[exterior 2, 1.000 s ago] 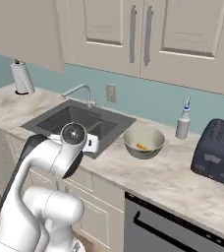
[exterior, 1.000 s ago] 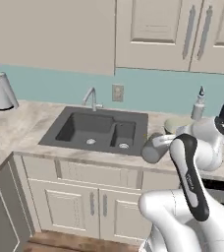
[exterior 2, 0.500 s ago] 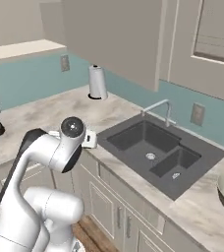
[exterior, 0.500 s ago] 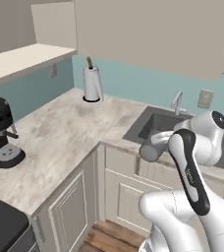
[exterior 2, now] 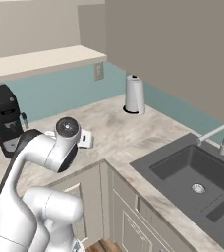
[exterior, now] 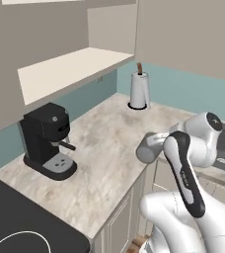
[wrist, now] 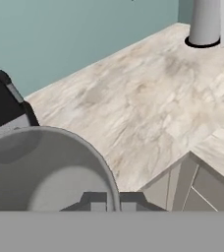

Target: Move the glass cup from next to the sink to the open cabinet. Then, move the bowl with the shrimp to the fridge to clear the area for faucet cleaning.

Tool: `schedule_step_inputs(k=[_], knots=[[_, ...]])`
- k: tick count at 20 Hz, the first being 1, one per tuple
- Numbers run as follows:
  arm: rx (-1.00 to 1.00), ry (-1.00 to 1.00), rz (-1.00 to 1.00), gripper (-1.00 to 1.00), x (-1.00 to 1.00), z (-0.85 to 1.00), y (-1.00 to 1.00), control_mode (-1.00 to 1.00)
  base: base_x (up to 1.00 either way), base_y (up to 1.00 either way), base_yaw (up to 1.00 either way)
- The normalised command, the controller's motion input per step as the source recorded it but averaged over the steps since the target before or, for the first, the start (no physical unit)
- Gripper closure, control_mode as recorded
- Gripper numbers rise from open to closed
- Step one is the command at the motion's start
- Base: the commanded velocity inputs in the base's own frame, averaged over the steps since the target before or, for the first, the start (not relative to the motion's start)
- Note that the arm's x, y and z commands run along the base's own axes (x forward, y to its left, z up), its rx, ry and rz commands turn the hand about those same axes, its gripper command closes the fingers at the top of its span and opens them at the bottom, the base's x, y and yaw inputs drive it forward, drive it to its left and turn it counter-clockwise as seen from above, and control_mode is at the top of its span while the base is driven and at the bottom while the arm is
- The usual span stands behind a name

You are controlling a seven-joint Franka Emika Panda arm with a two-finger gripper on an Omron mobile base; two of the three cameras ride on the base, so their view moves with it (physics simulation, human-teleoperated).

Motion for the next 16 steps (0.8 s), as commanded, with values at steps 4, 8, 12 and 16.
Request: schedule_step_inputs(k=[4, 8, 12, 16], knots=[[0.00, 0.00, 0.00, 1.00, 0.00, 0.00, 0.00, 1.00, 0.99, 0.37, 0.00], [0.05, 0.00, 0.00, 1.00, 0.45, 0.71, 0.06, -1.00, 0.22, 0.05, 0.00], [0.09, 0.00, 0.00, 1.00, 0.13, 1.00, 0.23, -1.00, 0.00, 0.00, 0.00], [0.17, 0.00, 0.00, 1.00, 0.00, 1.00, 0.15, -1.00, 0.00, 0.00, 0.00]])
